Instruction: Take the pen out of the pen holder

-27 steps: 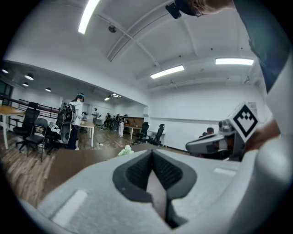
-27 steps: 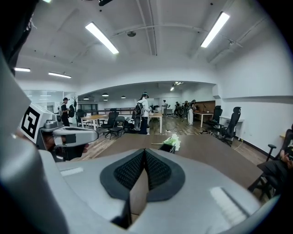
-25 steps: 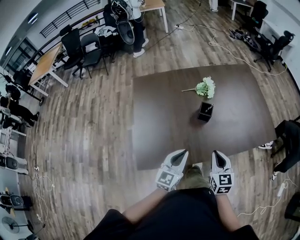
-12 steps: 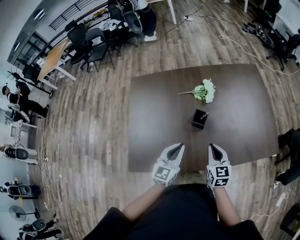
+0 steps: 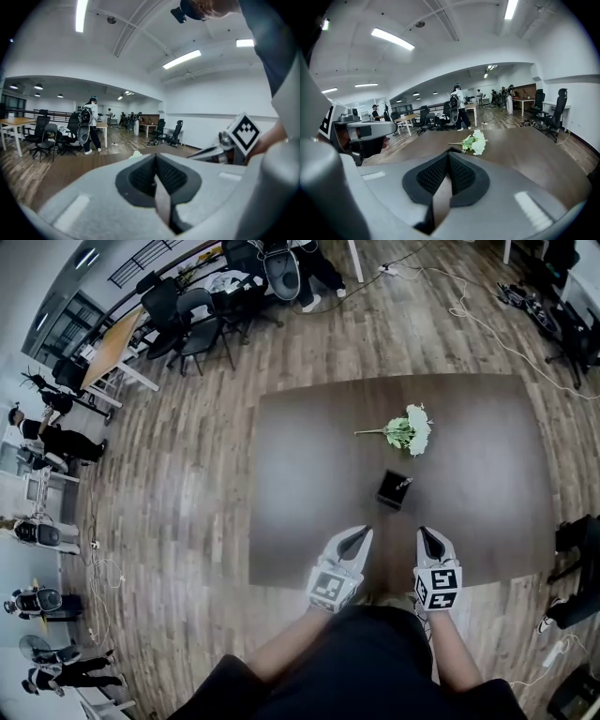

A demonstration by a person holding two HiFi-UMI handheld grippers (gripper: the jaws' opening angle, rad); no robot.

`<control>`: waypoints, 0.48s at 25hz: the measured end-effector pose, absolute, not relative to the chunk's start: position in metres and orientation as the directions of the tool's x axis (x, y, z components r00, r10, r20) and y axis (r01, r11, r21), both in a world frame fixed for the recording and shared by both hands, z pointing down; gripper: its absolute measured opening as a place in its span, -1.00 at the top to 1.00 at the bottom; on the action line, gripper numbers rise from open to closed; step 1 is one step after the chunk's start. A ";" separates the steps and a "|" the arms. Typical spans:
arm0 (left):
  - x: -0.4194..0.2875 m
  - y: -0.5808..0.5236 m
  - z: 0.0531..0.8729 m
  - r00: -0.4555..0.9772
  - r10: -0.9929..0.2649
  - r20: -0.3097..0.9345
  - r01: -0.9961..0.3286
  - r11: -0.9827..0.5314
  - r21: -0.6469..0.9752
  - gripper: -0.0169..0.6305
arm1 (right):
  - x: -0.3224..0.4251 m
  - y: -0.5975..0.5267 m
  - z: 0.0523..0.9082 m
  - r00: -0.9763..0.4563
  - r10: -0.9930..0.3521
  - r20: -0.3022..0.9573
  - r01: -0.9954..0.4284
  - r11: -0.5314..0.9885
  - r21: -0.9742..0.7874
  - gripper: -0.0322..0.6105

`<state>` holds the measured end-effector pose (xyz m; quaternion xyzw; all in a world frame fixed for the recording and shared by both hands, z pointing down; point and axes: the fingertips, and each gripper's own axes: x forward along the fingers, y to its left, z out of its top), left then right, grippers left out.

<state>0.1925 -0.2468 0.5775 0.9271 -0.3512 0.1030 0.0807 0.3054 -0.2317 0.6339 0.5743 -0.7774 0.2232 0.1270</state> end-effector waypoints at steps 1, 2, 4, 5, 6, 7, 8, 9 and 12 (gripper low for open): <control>0.193 -0.250 0.578 0.729 -0.638 0.247 -0.672 -0.737 0.080 0.94 | 0.305 -0.235 0.635 -0.313 -0.832 0.457 -0.948 0.246 -0.202 0.89; 0.193 -0.253 0.580 0.727 -0.641 0.245 -0.675 -0.733 0.084 0.94 | 0.305 -0.239 0.636 -0.320 -0.828 0.460 -0.946 0.254 -0.201 0.89; 0.193 -0.261 0.581 0.724 -0.646 0.243 -0.680 -0.727 0.094 0.94 | 0.300 -0.250 0.638 -0.342 -0.816 0.466 -0.939 0.279 -0.202 0.89; 0.192 -0.265 0.582 0.722 -0.647 0.244 -0.682 -0.725 0.098 0.94 | 0.296 -0.256 0.639 -0.353 -0.810 0.468 -0.935 0.291 -0.203 0.89; 0.191 -0.268 0.583 0.721 -0.647 0.249 -0.684 -0.723 0.100 0.94 | 0.292 -0.260 0.638 -0.362 -0.805 0.469 -0.932 0.300 -0.204 0.89; 0.190 -0.271 0.585 0.719 -0.647 0.254 -0.685 -0.722 0.099 0.94 | 0.289 -0.264 0.638 -0.366 -0.803 0.471 -0.930 0.304 -0.205 0.89; 0.190 -0.272 0.586 0.718 -0.646 0.259 -0.686 -0.721 0.100 0.94 | 0.288 -0.267 0.638 -0.367 -0.801 0.472 -0.930 0.305 -0.205 0.86; 0.191 -0.274 0.586 0.718 -0.645 0.261 -0.685 -0.722 0.101 0.94 | 0.287 -0.271 0.639 -0.367 -0.800 0.475 -0.930 0.305 -0.204 0.86; 0.195 -0.282 0.584 0.724 -0.640 0.259 -0.680 -0.726 0.104 0.94 | 0.287 -0.288 0.647 -0.369 -0.786 0.497 -0.930 0.310 -0.200 0.78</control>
